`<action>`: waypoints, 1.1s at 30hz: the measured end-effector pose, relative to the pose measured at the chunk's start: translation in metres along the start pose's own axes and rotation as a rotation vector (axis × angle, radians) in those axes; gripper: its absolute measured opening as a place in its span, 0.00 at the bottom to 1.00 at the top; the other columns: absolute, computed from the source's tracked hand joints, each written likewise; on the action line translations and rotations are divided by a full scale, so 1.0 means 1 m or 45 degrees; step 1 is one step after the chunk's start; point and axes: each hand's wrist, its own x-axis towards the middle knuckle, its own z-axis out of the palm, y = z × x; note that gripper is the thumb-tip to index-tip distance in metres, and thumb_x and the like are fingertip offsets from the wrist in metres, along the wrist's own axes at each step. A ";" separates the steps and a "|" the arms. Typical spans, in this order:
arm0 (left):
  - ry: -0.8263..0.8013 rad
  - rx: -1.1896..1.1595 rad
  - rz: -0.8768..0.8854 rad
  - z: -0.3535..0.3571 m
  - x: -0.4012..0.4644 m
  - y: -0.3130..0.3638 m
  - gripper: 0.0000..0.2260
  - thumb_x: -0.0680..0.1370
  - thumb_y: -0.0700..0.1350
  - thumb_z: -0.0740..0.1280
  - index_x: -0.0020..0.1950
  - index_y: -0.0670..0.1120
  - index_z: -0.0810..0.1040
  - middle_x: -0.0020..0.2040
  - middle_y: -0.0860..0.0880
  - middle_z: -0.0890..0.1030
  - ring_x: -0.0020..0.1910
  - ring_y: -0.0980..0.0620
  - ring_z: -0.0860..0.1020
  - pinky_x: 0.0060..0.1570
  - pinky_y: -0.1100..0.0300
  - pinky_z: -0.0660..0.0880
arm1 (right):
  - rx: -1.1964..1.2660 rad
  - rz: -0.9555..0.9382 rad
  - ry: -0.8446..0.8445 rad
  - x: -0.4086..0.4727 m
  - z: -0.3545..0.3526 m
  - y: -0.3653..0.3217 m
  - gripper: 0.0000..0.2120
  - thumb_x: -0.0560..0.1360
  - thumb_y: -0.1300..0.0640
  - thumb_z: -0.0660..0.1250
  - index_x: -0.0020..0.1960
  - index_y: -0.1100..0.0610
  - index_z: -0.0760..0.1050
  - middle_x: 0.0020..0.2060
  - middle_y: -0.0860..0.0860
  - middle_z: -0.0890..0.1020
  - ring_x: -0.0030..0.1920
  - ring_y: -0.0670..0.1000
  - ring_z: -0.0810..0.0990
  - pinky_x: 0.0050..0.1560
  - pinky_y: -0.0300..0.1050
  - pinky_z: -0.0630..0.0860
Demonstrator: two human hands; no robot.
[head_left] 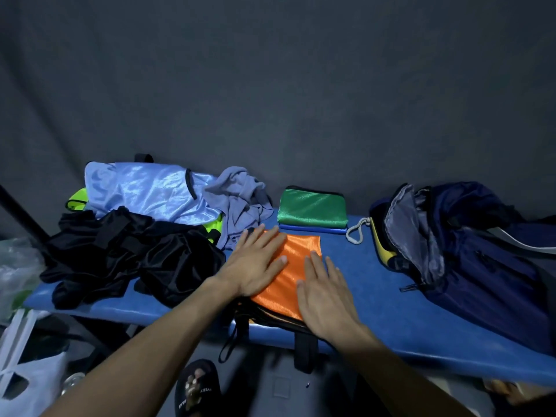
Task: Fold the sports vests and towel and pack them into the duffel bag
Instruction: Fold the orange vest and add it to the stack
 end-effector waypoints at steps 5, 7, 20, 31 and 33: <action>0.302 0.152 -0.175 -0.013 0.017 -0.019 0.21 0.85 0.56 0.54 0.74 0.49 0.71 0.69 0.48 0.73 0.68 0.45 0.66 0.66 0.47 0.63 | -0.003 -0.026 0.075 0.006 -0.013 0.003 0.27 0.85 0.44 0.49 0.80 0.57 0.58 0.79 0.53 0.61 0.78 0.57 0.59 0.77 0.55 0.58; 0.322 0.143 -0.240 -0.018 0.024 -0.022 0.17 0.84 0.55 0.58 0.70 0.51 0.73 0.64 0.49 0.75 0.65 0.45 0.67 0.64 0.47 0.63 | 0.054 -0.047 0.197 0.023 -0.025 0.009 0.23 0.84 0.45 0.52 0.74 0.54 0.65 0.71 0.51 0.70 0.69 0.54 0.67 0.68 0.53 0.66; 0.263 -0.317 -0.237 -0.040 0.045 -0.028 0.07 0.83 0.55 0.63 0.51 0.52 0.74 0.46 0.56 0.78 0.53 0.53 0.71 0.56 0.53 0.57 | 0.685 0.029 0.156 0.110 -0.028 0.041 0.04 0.80 0.50 0.68 0.54 0.42 0.79 0.56 0.51 0.80 0.60 0.49 0.73 0.62 0.47 0.72; 0.334 0.366 -0.125 -0.029 0.045 0.020 0.14 0.81 0.49 0.61 0.66 0.49 0.73 0.61 0.48 0.73 0.60 0.44 0.72 0.57 0.49 0.68 | 0.168 -0.237 0.315 0.079 -0.029 0.029 0.18 0.81 0.44 0.63 0.67 0.50 0.73 0.64 0.47 0.71 0.64 0.51 0.69 0.65 0.52 0.70; 0.258 0.107 0.022 -0.026 0.030 0.033 0.17 0.81 0.53 0.58 0.67 0.49 0.72 0.60 0.48 0.75 0.59 0.44 0.74 0.57 0.48 0.73 | 0.130 -0.303 0.345 0.063 -0.027 0.021 0.19 0.80 0.47 0.61 0.69 0.52 0.72 0.70 0.49 0.69 0.69 0.53 0.66 0.66 0.54 0.69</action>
